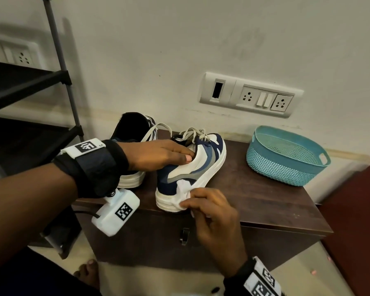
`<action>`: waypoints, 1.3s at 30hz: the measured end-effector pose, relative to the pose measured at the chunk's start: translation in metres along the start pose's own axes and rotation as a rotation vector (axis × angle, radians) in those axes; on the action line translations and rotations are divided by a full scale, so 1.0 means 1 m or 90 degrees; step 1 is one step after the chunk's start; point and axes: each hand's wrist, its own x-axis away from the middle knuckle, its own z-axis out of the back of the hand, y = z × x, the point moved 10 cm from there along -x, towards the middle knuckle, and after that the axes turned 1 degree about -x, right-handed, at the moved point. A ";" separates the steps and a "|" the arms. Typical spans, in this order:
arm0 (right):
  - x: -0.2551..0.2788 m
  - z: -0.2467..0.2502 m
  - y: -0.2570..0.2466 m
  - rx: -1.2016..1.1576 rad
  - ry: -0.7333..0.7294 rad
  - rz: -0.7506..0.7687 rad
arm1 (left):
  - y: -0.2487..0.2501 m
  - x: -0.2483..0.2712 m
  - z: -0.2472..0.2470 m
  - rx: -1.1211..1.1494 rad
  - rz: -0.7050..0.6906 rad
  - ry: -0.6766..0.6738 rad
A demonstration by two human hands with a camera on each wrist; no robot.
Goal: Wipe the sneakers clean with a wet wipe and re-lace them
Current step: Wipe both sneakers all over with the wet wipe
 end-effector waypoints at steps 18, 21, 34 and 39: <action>-0.004 0.070 0.049 -0.242 0.130 -0.206 | 0.038 0.003 -0.031 -0.173 -0.057 -0.089; 0.001 0.087 0.078 -0.196 0.272 -0.284 | 0.040 -0.001 -0.032 -0.245 -0.036 -0.056; 0.006 0.047 0.044 -0.040 0.258 -0.176 | 0.030 -0.010 -0.033 -0.309 -0.008 0.003; -0.002 0.053 0.060 -0.021 0.282 -0.245 | 0.028 -0.011 -0.032 -0.288 -0.007 0.003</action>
